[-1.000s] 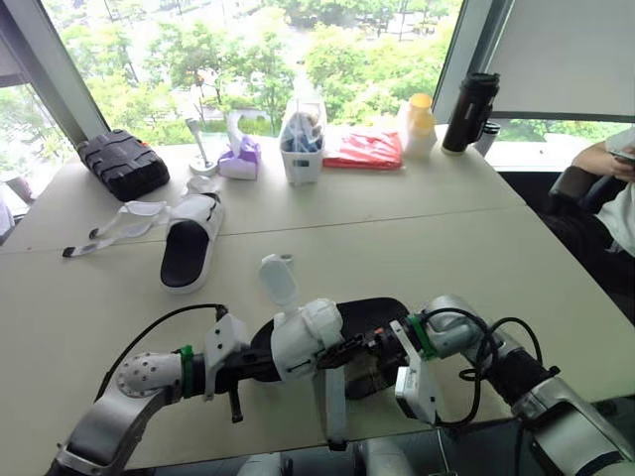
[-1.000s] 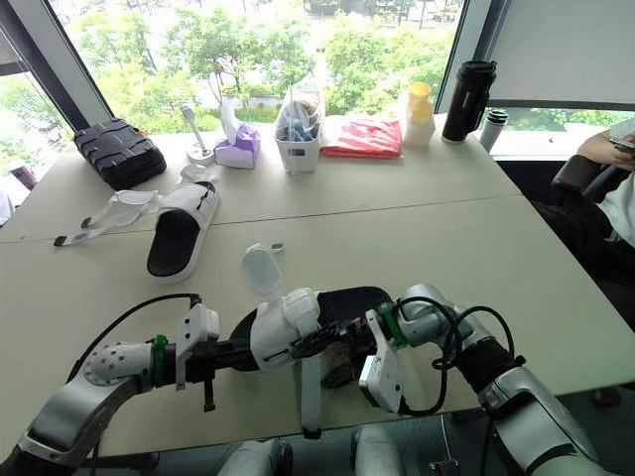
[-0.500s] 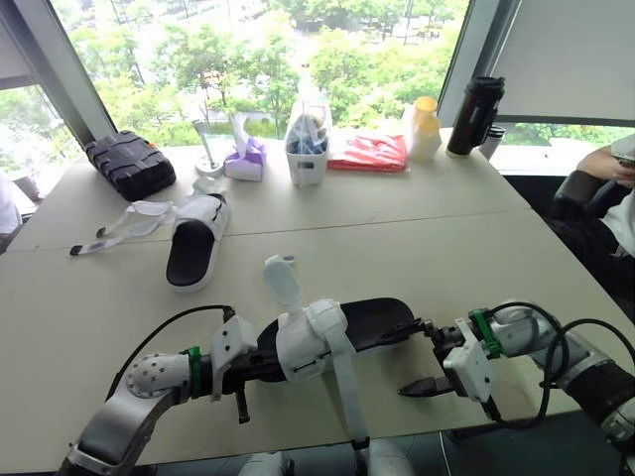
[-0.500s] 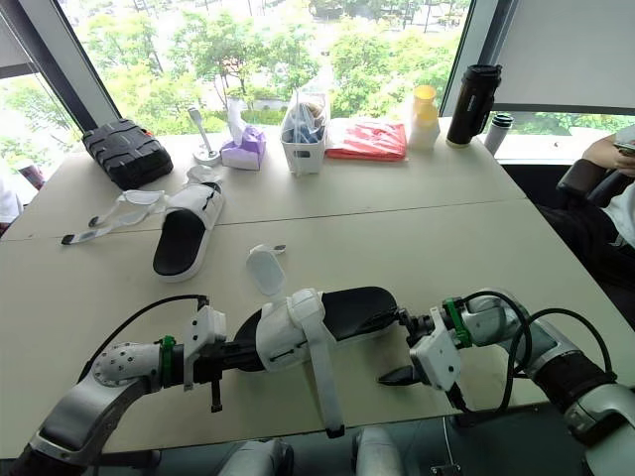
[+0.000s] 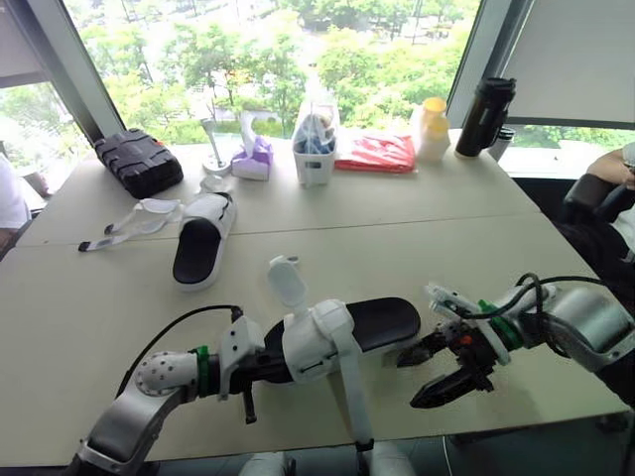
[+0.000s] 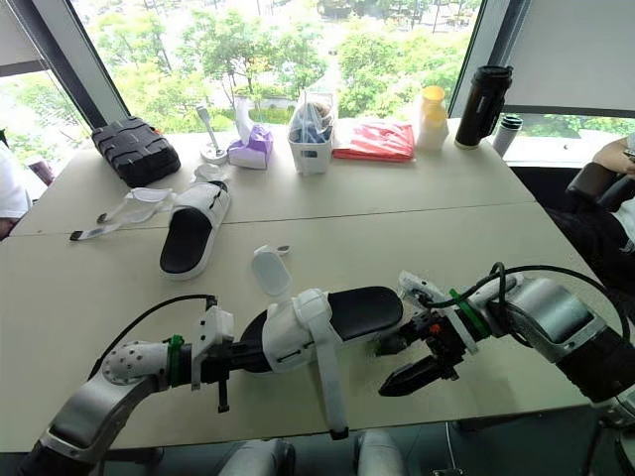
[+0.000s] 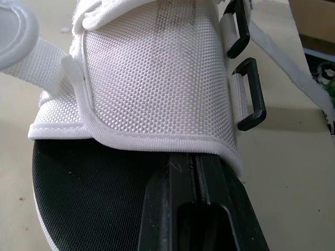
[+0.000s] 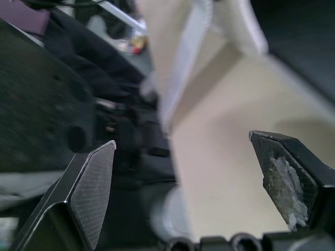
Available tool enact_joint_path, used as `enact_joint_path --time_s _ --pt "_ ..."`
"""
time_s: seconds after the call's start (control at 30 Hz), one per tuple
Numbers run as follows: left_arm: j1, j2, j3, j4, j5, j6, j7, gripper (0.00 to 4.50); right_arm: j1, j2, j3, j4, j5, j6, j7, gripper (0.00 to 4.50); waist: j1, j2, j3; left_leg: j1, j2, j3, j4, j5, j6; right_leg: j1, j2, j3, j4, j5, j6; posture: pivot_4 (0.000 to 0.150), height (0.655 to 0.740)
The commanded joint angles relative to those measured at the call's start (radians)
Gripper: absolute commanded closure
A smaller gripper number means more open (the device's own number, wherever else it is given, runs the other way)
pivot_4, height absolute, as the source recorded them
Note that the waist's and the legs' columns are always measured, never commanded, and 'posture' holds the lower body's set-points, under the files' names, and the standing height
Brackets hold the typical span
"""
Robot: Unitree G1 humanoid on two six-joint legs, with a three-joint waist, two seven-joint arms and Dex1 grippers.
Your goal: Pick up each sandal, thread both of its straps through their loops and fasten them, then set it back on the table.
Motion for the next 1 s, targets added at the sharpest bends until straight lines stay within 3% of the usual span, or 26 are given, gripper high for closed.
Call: enact_joint_path --time_s 0.03,0.27,0.47,0.57,0.8,1.0 --pt "0.008 -0.003 -0.046 0.007 0.019 0.019 -0.009 4.5 0.013 0.068 -0.027 -0.055 0.038 0.114 -0.058 0.05 -0.001 0.0 0.0 -0.003 0.0 0.0 0.002 0.0 0.0 -0.002 0.0 -0.001 0.0 0.001 0.001 0.15 0.74" --pt "0.006 0.006 -0.047 0.003 0.022 0.02 -0.01 4.5 0.039 0.264 -0.078 -0.015 0.061 0.236 -0.189 0.05 -0.001 0.0 0.0 -0.008 -0.001 0.0 0.008 0.0 0.001 -0.005 -0.001 -0.002 0.002 0.001 0.001 0.15 0.74" --pt "0.009 0.007 -0.05 -0.005 0.023 0.024 -0.005 4.5 0.065 0.36 -0.127 -0.016 0.068 0.291 -0.273 0.05 -0.001 0.0 0.0 -0.008 -0.001 -0.001 0.008 -0.001 0.001 -0.005 -0.001 -0.002 0.002 0.001 0.001 0.15 0.74" --pt "0.019 0.011 -0.048 -0.013 0.021 0.025 -0.005 4.5 0.072 0.395 -0.153 -0.005 0.079 0.317 -0.304 0.93 -0.002 0.0 0.0 -0.008 -0.001 -0.001 0.008 -0.001 0.001 -0.005 -0.001 -0.002 0.002 0.001 0.001 0.15 0.74" --pt "0.018 0.011 -0.046 -0.011 0.022 0.025 0.0 4.5 0.102 0.437 -0.16 -0.036 0.081 0.345 -0.345 4.47 -0.002 0.0 0.0 -0.008 -0.001 0.0 0.008 -0.001 0.002 -0.005 0.0 -0.002 0.002 0.001 0.002 0.15 0.74" --pt "0.016 0.009 -0.043 -0.008 0.021 0.026 0.003 4.5 0.062 0.426 -0.193 -0.056 0.094 0.369 -0.339 4.47 -0.003 0.0 -0.001 -0.008 -0.001 0.0 0.008 -0.001 0.002 -0.005 0.0 -0.002 0.002 0.001 0.002 0.15 0.74"
